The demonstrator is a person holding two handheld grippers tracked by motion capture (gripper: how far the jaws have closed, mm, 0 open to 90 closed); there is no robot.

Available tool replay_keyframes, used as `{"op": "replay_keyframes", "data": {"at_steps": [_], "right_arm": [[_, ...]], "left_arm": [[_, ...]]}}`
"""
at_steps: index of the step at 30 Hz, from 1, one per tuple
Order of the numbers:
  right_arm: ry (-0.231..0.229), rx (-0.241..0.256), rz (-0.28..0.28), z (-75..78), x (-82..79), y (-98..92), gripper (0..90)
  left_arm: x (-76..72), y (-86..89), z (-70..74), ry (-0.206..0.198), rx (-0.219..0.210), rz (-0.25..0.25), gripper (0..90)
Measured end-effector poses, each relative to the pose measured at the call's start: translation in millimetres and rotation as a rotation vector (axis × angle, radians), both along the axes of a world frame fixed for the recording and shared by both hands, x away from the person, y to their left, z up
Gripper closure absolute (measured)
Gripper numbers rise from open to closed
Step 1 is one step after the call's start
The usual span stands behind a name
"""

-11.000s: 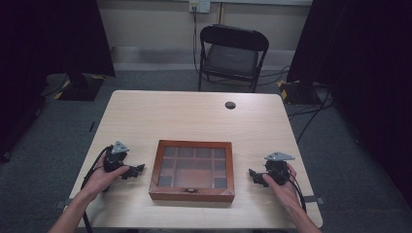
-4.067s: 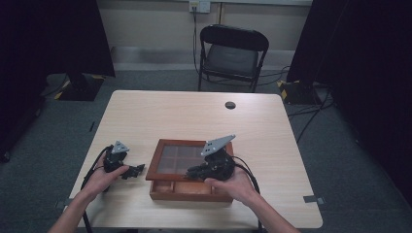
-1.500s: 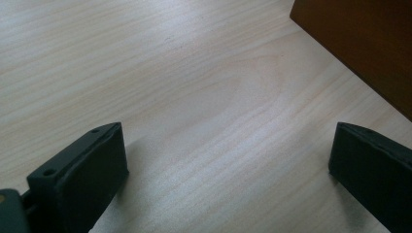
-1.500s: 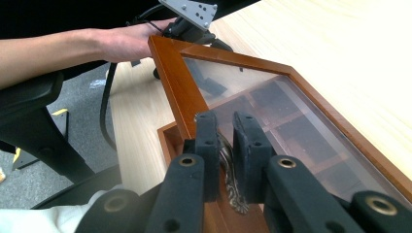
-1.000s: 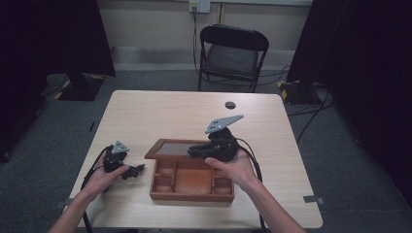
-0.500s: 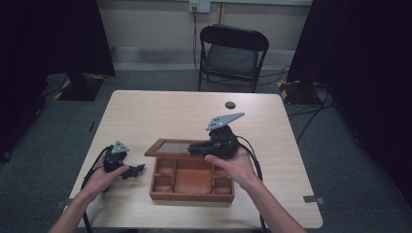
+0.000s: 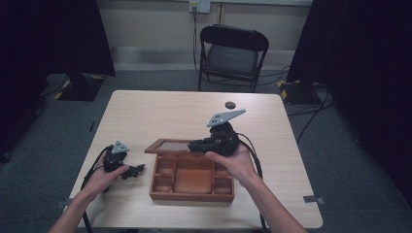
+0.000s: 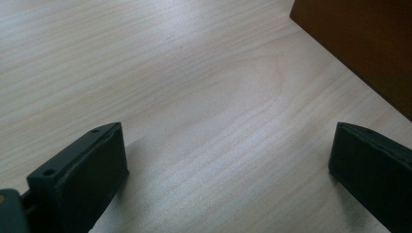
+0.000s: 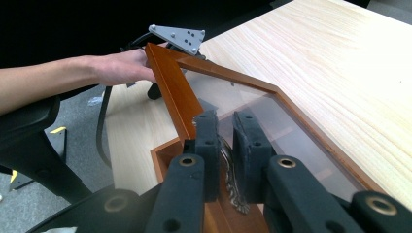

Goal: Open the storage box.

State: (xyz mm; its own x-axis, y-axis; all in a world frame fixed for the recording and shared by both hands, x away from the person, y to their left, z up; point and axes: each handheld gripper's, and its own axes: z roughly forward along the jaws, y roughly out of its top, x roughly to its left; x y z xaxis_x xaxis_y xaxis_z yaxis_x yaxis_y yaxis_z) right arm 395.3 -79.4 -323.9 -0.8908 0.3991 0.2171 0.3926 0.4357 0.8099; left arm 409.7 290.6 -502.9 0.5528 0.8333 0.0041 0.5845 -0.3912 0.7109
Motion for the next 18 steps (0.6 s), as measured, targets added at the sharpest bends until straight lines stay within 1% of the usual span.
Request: {"op": "replay_keyframes", "data": {"at_steps": [13,18], "right_arm": [[-0.016,0.026,0.002,3.5,6.8,-1.8,82.2],[-0.013,0.037,-0.004,4.0,8.3,-2.4,82.3]], "left_arm": [[0.0,0.1,0.0,0.000,0.001,0.000,0.0],[0.0,0.0,0.0,-0.001,0.000,0.001,0.0]]}}
